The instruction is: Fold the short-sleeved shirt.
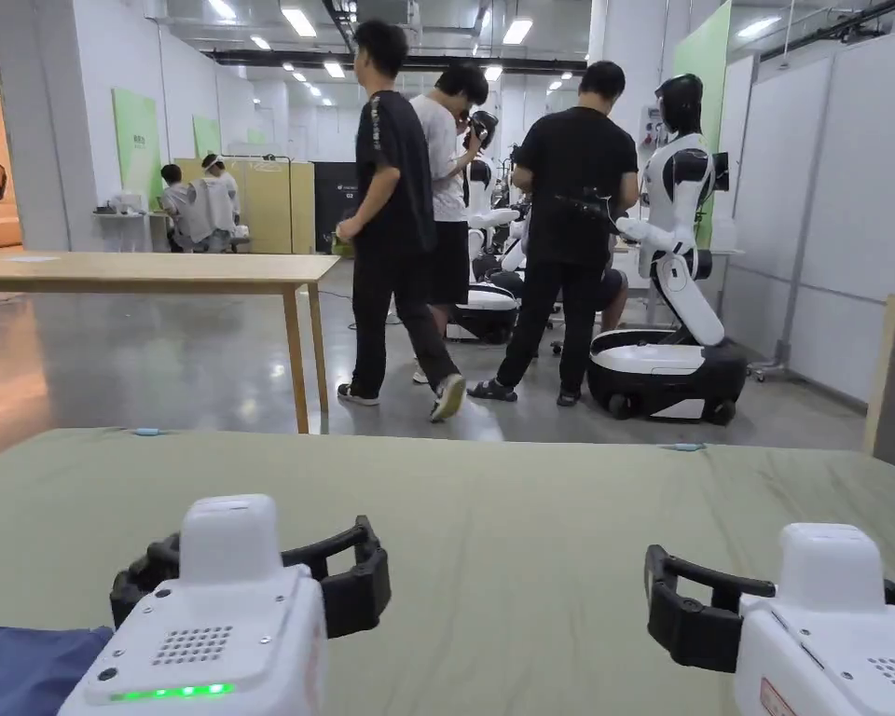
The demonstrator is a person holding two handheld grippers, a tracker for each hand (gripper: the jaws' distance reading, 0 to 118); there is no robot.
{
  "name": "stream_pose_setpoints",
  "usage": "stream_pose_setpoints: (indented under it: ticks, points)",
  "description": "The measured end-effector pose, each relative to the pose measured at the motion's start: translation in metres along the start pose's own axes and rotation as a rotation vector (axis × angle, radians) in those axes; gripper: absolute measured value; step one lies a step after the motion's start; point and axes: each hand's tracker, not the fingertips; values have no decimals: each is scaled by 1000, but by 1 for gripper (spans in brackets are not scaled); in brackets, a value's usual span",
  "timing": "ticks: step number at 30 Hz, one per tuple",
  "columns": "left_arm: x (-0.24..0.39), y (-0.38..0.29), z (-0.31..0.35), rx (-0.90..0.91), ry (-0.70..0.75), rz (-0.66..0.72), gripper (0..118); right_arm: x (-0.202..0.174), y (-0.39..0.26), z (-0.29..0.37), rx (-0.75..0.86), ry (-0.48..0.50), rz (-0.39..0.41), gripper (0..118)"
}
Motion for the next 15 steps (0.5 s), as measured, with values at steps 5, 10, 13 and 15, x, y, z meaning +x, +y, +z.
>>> stream_pose_setpoints:
  ticks: [5, 10, 13, 15]
  points:
    - [0, -2, -2, -30, -18, 6, 118, -13, -1, 11, 71, -37, 79, 118]
    - [-2, -8, 2, -31, -14, -55, 118, -17, 3, 11, 66, -34, 97, 118]
    - [-3, -8, 4, -25, -33, -60, 118, -18, 3, 9, 54, -34, 82, 118]
    - [-2, -8, 3, -15, -35, -68, 118, -19, 3, 9, 44, -31, 73, 118]
